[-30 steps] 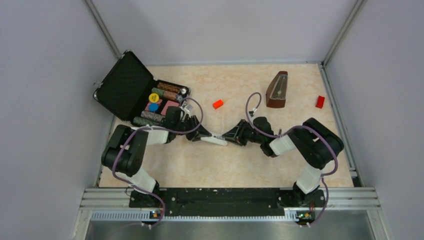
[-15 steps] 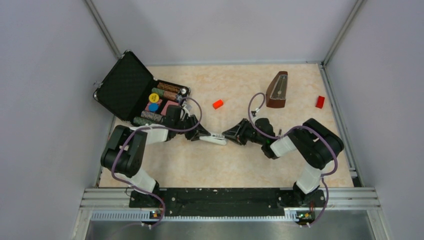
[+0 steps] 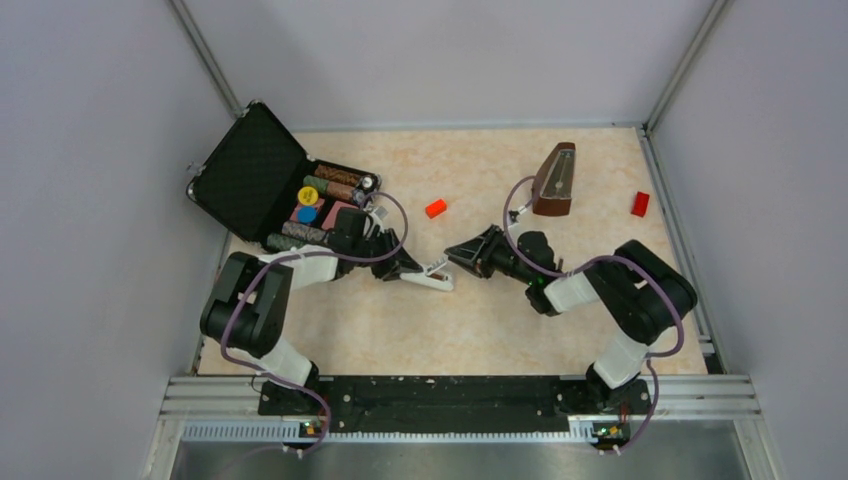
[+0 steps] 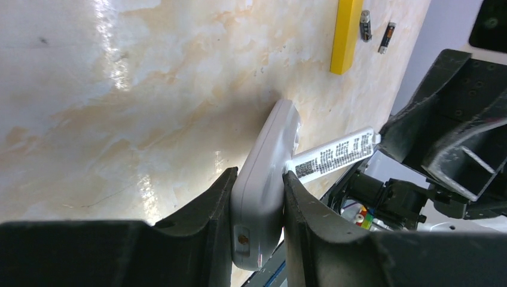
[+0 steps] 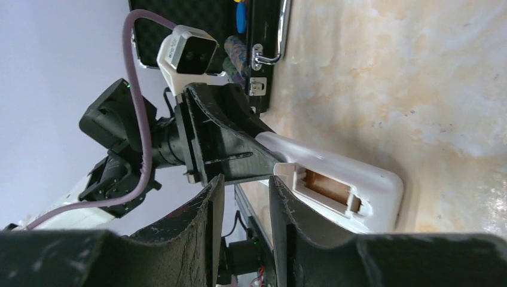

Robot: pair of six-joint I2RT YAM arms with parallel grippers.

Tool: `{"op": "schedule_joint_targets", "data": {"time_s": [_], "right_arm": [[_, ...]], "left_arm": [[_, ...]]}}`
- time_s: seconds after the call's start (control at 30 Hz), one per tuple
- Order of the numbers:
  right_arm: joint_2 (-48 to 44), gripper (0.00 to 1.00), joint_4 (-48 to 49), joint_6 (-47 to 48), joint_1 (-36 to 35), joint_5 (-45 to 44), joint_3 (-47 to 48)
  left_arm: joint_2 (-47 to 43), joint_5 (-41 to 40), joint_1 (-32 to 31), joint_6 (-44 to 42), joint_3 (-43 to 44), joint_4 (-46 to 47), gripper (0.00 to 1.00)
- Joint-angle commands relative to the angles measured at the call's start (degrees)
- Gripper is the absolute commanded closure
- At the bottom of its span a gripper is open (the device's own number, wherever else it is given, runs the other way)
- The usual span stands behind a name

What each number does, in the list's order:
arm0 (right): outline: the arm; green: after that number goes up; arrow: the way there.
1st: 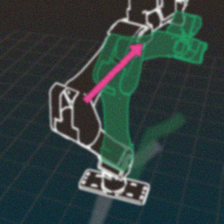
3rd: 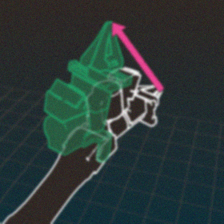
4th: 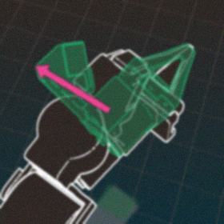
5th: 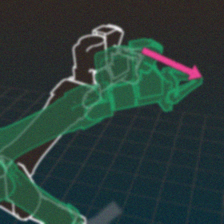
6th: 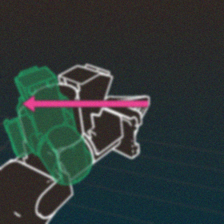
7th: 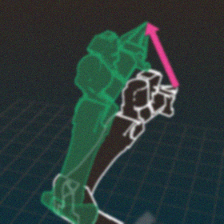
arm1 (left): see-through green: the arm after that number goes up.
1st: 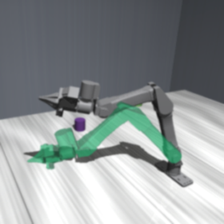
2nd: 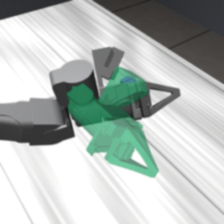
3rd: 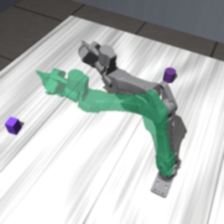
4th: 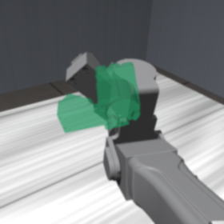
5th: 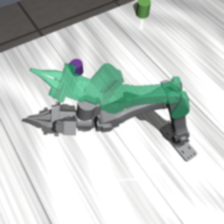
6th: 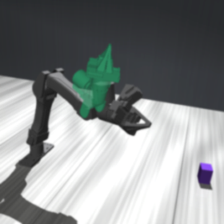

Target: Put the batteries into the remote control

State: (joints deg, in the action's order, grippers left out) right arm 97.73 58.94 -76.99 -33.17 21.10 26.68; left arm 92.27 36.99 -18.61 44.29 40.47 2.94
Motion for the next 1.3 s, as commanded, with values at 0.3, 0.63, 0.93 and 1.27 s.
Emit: {"op": "schedule_joint_targets", "data": {"time_s": [0.3, 0.63, 0.93, 1.27], "right_arm": [[-8.92, 0.58, -12.07, 12.13, 1.25, -6.9, 6.96], [-20.2, 0.54, -46.11, 42.08, 1.35, -4.04, 13.72], [-29.22, 0.41, -58.71, 59.29, 1.19, 10.62, 14.73], [-25.4, 0.24, -68.73, 67.57, -2.11, 22.73, 26.25]], "left_arm": [[0.89, -8.32, -1.95, -11.4, 0.01, -13.58, 1.0], [-5.5, -3.49, -2.03, -21.59, -0.35, -7.89, 1.0], [-18.57, 5.85, -2.16, -29.35, -3.43, 2.64, 1.0], [-14.75, 25.06, -2.81, -49.16, 19.6, -34.23, 1.0]]}}
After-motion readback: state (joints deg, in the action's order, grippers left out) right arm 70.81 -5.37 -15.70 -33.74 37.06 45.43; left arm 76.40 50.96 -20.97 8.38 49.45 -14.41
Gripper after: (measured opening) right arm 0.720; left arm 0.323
